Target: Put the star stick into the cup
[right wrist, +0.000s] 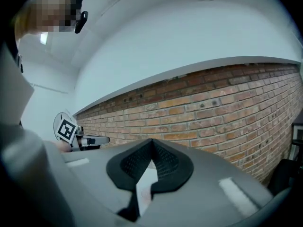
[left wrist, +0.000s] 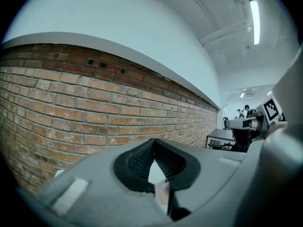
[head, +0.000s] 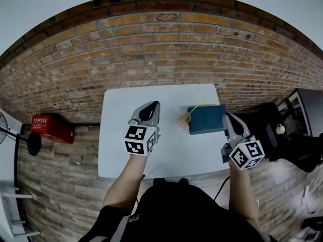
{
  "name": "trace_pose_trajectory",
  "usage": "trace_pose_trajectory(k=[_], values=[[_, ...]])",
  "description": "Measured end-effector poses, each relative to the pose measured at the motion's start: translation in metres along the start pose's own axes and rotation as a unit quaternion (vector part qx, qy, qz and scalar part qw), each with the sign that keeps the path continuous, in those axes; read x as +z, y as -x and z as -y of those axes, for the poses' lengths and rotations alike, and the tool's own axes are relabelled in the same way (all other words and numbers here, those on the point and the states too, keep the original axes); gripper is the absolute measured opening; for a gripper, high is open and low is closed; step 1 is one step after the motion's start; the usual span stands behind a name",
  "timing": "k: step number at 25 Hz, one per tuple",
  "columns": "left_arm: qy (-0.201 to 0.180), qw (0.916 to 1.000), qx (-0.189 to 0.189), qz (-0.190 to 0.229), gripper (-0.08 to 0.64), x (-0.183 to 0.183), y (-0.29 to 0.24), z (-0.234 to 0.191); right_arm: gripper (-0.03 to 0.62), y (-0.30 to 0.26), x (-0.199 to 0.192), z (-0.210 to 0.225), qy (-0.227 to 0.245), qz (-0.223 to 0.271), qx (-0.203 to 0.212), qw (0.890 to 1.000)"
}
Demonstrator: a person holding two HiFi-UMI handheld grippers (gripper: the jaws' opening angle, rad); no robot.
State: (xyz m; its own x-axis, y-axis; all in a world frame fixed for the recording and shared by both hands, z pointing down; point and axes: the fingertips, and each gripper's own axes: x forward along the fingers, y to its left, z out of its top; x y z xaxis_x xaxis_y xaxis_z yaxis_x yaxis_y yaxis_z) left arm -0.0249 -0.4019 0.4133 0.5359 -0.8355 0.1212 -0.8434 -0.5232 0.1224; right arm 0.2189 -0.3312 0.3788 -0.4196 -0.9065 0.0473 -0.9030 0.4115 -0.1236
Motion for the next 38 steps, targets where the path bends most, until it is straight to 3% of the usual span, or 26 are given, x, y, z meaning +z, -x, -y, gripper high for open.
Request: trace_pose_trajectory(k=[7, 12, 38], values=[[0.002, 0.9998, -0.01, -0.015, 0.008, -0.006, 0.001, 0.016, -0.002, 0.015, 0.005, -0.004, -0.003, 0.017, -0.003, 1.0], [0.013, 0.9994, -0.006, -0.031, 0.007, -0.02, 0.005, 0.019, -0.002, 0.022, -0.007, 0.001, -0.035, 0.009, 0.007, 0.999], [0.008, 0.9985, -0.018, -0.051, 0.008, -0.029, -0.002, 0.037, -0.003, 0.025, -0.011, -0.004, -0.01, 0.002, 0.039, 0.999]])
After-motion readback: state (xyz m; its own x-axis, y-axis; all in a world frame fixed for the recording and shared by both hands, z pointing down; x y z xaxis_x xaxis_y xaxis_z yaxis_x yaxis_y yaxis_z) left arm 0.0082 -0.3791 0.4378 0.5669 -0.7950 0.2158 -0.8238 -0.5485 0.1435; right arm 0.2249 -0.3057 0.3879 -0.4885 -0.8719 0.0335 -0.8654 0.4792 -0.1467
